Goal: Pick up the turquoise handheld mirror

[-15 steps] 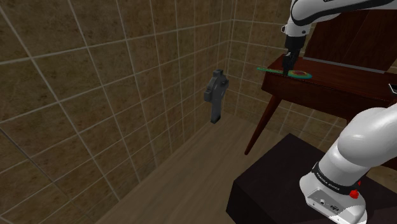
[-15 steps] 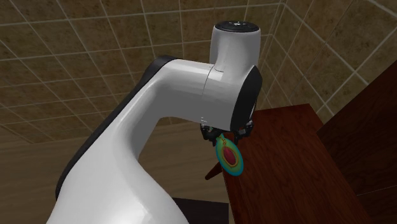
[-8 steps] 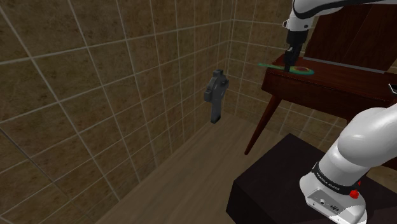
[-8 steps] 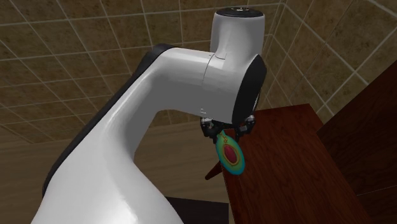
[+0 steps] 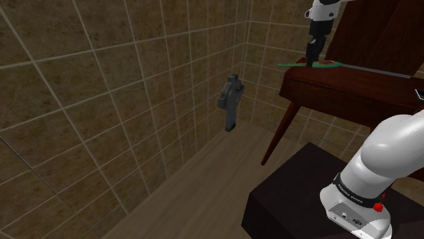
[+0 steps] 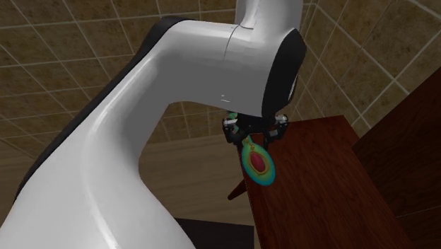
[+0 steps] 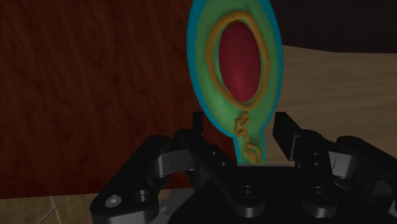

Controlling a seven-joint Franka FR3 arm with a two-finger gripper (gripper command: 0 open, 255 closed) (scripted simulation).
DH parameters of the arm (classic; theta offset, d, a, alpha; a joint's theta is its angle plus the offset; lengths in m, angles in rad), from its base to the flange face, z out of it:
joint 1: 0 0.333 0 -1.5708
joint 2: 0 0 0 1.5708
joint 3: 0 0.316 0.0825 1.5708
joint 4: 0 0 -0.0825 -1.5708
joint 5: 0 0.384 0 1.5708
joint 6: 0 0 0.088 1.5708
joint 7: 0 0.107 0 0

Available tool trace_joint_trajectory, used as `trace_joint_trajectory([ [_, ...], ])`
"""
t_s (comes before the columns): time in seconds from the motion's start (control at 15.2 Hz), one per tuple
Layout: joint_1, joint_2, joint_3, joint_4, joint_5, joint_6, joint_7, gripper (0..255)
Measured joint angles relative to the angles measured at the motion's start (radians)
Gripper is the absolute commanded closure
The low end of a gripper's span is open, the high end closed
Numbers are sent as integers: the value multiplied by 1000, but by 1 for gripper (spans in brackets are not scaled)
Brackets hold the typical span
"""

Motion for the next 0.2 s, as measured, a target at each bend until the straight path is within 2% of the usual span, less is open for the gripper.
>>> trace_joint_trajectory([
  [0.2,1,2,2,38,2,-35,-6,255],
])
